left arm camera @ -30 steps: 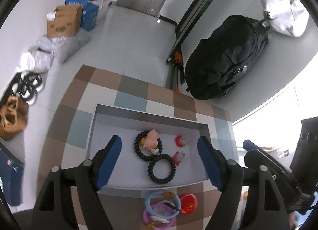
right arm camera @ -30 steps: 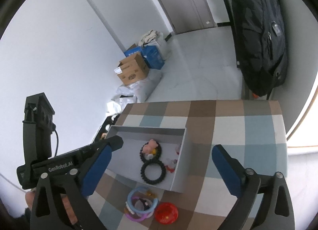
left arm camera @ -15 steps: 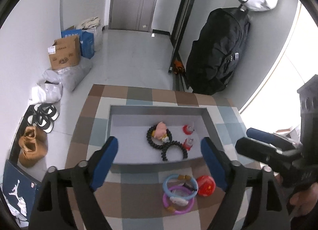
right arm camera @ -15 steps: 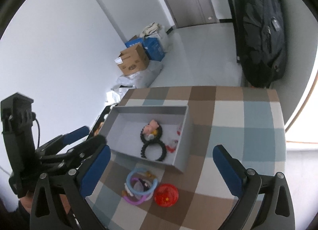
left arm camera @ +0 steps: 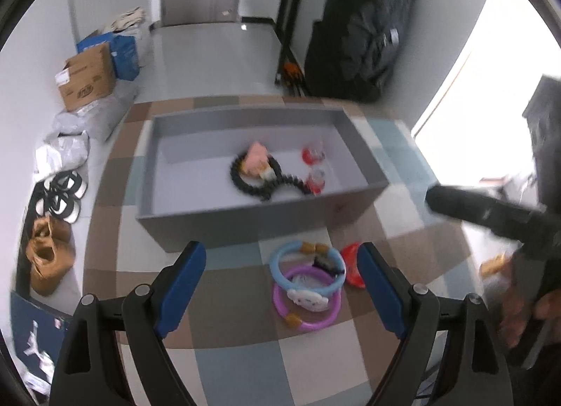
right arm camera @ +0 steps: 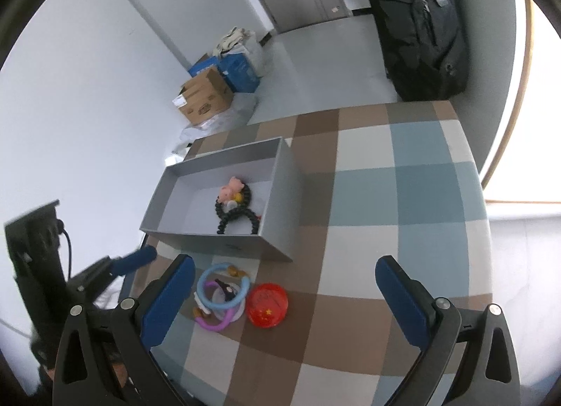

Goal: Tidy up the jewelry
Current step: 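Lower the left tool and grasp the blue beaded bangle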

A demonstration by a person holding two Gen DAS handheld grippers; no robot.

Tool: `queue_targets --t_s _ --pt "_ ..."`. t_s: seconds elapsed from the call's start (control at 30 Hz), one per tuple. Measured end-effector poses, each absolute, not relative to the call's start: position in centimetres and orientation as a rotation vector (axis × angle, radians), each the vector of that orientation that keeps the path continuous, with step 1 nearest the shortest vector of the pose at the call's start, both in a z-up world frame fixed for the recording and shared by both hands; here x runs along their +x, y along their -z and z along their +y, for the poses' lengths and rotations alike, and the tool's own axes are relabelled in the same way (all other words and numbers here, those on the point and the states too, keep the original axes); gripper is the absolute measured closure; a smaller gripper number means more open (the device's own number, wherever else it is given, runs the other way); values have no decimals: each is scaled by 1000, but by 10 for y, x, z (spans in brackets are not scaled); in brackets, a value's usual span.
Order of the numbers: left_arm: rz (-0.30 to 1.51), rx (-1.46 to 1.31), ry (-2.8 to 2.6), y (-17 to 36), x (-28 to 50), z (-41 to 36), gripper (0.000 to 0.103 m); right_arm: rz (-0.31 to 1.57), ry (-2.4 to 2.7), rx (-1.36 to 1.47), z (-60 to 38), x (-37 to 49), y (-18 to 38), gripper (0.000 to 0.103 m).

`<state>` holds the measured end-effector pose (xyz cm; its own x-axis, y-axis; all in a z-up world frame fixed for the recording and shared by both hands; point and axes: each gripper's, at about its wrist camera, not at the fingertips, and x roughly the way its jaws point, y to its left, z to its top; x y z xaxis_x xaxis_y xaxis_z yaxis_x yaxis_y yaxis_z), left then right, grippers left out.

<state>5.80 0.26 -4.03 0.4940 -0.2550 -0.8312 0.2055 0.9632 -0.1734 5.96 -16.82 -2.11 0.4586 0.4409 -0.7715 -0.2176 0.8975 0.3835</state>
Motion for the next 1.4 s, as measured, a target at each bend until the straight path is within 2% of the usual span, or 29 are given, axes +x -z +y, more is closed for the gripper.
queue_targets --t_s 0.47,0.73,0.87,0.9,1.4 --pt "1127 0 315 65 59 -19 18 1029 -413 280 -181 56 22 0" --pt "1114 43 297 69 59 -23 19 1035 -410 289 -183 56 23 0" --pt "1117 71 322 70 56 -30 43 1034 -411 286 -182 56 22 0" --pt "1111 80 325 69 54 -31 45 1034 -411 284 -182 56 22 0" --pt "1101 -69 343 57 63 -14 45 1070 -391 253 -181 56 33 0"
